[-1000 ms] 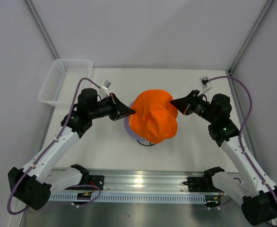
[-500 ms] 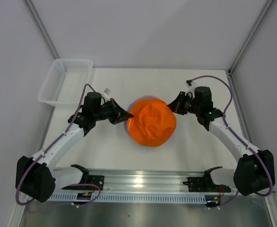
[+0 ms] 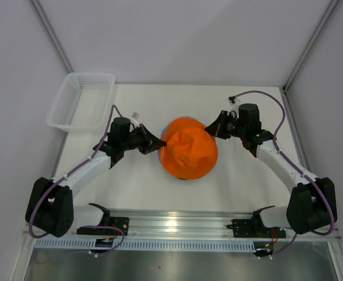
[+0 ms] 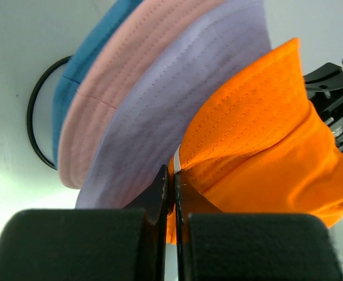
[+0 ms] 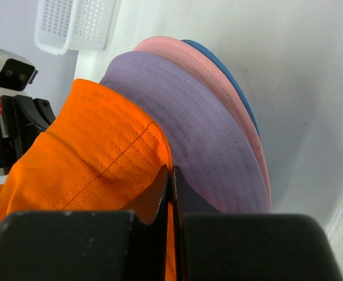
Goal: Stack the hats
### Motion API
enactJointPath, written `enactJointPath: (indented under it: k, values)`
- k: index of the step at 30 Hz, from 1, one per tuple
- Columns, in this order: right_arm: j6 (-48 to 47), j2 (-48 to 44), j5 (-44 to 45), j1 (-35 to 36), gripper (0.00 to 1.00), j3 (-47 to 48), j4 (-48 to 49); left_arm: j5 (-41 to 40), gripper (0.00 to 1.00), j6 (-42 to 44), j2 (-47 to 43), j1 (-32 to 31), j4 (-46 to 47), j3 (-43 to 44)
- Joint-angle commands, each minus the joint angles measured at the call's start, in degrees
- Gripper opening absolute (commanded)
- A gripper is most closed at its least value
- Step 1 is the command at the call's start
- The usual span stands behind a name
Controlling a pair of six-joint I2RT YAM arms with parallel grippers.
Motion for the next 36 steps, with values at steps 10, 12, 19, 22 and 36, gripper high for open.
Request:
enactJointPath:
  k: [10,12,19,22,36]
  values:
    - [-4.02,5.75,6.14,0.71,0.00,-1.02,-8.07,-22.18,0.01,3.67,3.96,0.62,-17.15,-3.63]
    - [-4.54,6.10,7.64,1.33,0.00,-1.11,-8.68,-25.44,0.01,4.37,3.26,0.62,-19.53,-3.54]
    - [-3.67,8.04,10.02,3.53,0.00,-4.26,-7.63,-29.49,0.01,6.05,2.81,-0.26,-22.35,-3.45]
    - [-3.23,8.83,10.19,3.79,0.00,-4.88,-7.19,-28.88,0.01,5.96,3.34,-0.43,-22.08,-4.51]
    - [-9.29,3.91,11.51,3.79,0.60,9.96,-20.28,-29.58,0.60,18.17,-10.18,-2.81,-30.60,7.51]
